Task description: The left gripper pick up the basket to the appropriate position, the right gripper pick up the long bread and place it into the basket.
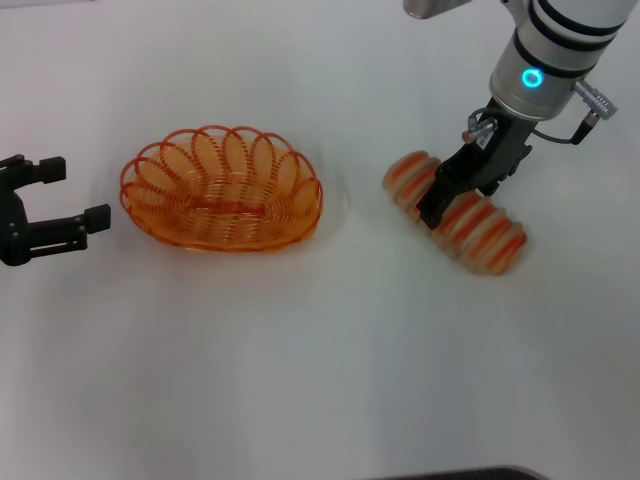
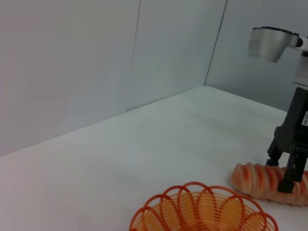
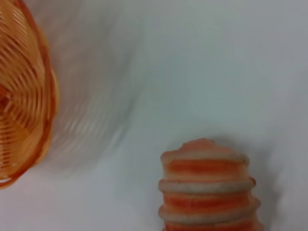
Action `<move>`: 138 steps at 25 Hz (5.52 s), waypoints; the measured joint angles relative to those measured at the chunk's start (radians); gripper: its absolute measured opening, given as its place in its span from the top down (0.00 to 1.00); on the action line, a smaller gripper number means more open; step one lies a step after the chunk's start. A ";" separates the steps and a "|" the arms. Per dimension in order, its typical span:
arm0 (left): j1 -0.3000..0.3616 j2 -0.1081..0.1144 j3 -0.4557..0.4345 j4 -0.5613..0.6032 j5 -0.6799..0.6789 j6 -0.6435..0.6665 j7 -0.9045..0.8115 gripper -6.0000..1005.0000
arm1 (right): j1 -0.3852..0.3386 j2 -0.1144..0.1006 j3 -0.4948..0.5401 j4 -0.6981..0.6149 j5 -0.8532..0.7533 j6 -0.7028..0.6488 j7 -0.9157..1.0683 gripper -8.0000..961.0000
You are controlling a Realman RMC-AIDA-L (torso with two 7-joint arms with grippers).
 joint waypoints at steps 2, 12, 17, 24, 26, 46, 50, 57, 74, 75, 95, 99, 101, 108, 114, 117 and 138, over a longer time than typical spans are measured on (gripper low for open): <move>-0.002 0.000 0.000 0.000 0.000 0.000 0.000 0.12 | 0.003 0.000 -0.001 0.004 0.000 0.005 0.001 0.01; -0.010 -0.001 0.000 -0.016 -0.011 -0.015 0.000 0.12 | 0.005 0.004 -0.010 0.032 -0.001 0.043 0.002 0.01; -0.014 0.000 0.000 -0.024 -0.012 -0.025 0.000 0.12 | 0.005 0.004 -0.010 0.035 0.004 0.055 0.003 0.01; -0.022 0.001 -0.001 -0.029 -0.012 -0.028 0.000 0.12 | 0.008 0.005 -0.006 0.013 0.007 0.074 0.004 0.10; -0.022 0.000 -0.001 -0.029 -0.012 -0.031 0.000 0.12 | 0.009 0.005 -0.006 -0.001 0.007 0.076 0.002 0.20; 0.000 0.017 -0.014 -0.021 -0.005 0.036 -0.004 0.12 | 0.038 0.016 0.000 -0.265 0.136 0.059 -0.403 0.38; 0.013 0.013 -0.013 -0.020 -0.005 0.055 -0.007 0.13 | 0.052 0.019 -0.002 -0.302 0.246 0.060 -0.517 0.42; 0.033 0.005 -0.029 -0.025 -0.008 0.058 -0.010 0.13 | 0.073 0.024 -0.040 -0.313 0.378 0.021 -0.644 0.51; 0.028 -0.002 -0.048 -0.028 -0.014 0.041 -0.004 0.13 | 0.075 0.024 -0.228 -0.194 0.488 0.093 -0.684 0.62; 0.027 -0.002 -0.049 -0.028 -0.014 0.041 -0.004 0.13 | 0.074 0.024 -0.232 -0.191 0.490 0.100 -0.685 0.63; 0.016 -0.004 -0.051 -0.037 -0.025 0.041 0.009 0.13 | 0.062 0.021 -0.270 -0.150 0.603 0.162 -0.702 0.39; 0.014 -0.004 -0.046 -0.042 -0.026 0.033 0.010 0.13 | 0.057 0.022 -0.271 -0.143 0.606 0.167 -0.703 0.27; 0.014 -0.004 -0.045 -0.046 -0.026 0.029 0.012 0.13 | 0.054 0.022 -0.270 -0.139 0.621 0.173 -0.708 0.23; 0.015 -0.004 -0.050 -0.052 -0.026 0.029 0.029 0.13 | 0.017 0.017 -0.264 -0.176 0.659 0.203 -0.725 0.08; 0.014 -0.009 -0.053 -0.055 -0.029 0.026 0.057 0.13 | -0.209 0.009 -0.220 -0.334 0.918 0.247 -0.919 0.00; 0.019 -0.012 -0.054 -0.062 -0.037 0.024 0.074 0.13 | -0.313 0.005 -0.179 -0.337 1.024 0.222 -1.020 0.00; 0.045 -0.013 -0.069 -0.189 -0.035 0.051 0.104 0.15 | -0.817 0.009 -0.043 -0.223 1.288 -0.029 -1.608 0.01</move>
